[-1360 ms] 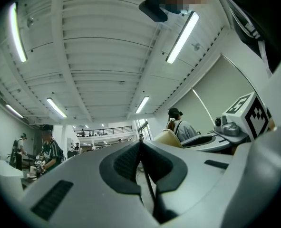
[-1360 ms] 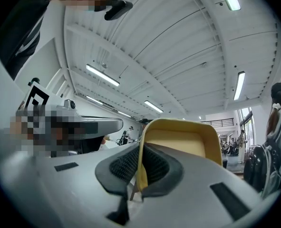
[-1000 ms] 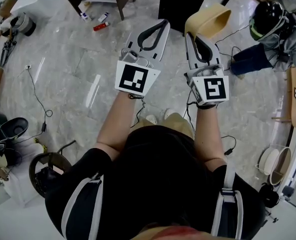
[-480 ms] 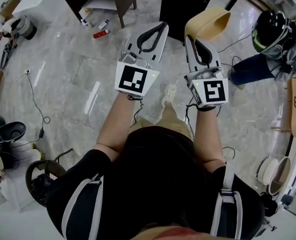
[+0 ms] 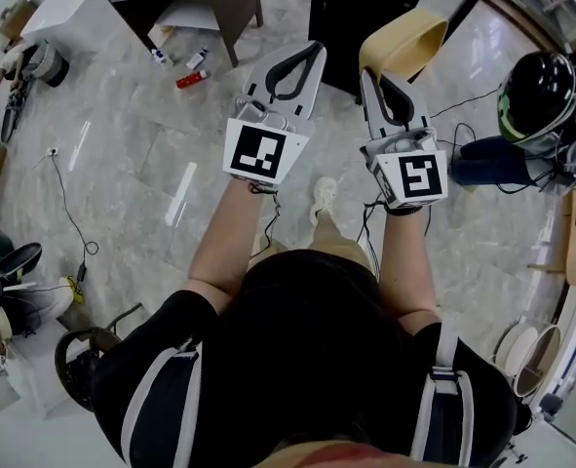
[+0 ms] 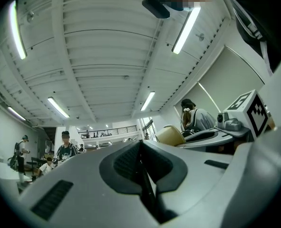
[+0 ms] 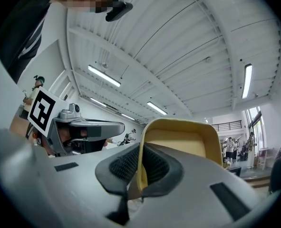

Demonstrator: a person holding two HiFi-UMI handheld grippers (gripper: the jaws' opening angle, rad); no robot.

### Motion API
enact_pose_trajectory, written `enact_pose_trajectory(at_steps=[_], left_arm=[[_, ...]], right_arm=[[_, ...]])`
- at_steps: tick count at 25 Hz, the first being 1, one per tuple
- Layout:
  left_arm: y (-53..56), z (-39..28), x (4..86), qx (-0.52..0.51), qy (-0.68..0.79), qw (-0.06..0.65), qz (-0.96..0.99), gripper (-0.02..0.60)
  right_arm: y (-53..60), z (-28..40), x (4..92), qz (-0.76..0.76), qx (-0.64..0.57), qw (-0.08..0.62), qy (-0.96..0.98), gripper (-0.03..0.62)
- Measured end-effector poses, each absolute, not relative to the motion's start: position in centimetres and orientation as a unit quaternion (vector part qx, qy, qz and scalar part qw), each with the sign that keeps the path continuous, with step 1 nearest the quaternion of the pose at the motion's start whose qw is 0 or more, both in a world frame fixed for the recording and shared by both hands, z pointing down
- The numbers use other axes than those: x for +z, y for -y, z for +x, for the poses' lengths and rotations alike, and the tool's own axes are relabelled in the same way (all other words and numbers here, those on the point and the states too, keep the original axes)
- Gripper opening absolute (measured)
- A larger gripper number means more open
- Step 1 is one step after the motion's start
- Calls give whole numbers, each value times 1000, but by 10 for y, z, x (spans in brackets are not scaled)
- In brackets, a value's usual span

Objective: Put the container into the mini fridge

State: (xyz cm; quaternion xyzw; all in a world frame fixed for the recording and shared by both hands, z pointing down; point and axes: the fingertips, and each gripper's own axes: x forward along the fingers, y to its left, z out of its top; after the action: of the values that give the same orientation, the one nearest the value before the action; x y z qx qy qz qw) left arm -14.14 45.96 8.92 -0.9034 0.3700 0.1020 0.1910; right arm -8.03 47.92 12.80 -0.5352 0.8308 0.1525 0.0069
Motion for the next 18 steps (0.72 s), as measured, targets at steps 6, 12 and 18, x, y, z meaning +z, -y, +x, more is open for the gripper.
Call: enact_pose_trajectory(at_steps=[6,12,18], left_arm=[[-367,-101,99,87,-381,189,-901,25],[-290,-71,107,95,-390,177,-899,25],[-219,-39,118,82,-390,179,-899,25]], right_arm=[[-385,-41,141,-519,127,-1,-845,40],[-305,-15,155,-488,112,-7,-866,40],[-234,12,162,-472,102,-2,-876,40]])
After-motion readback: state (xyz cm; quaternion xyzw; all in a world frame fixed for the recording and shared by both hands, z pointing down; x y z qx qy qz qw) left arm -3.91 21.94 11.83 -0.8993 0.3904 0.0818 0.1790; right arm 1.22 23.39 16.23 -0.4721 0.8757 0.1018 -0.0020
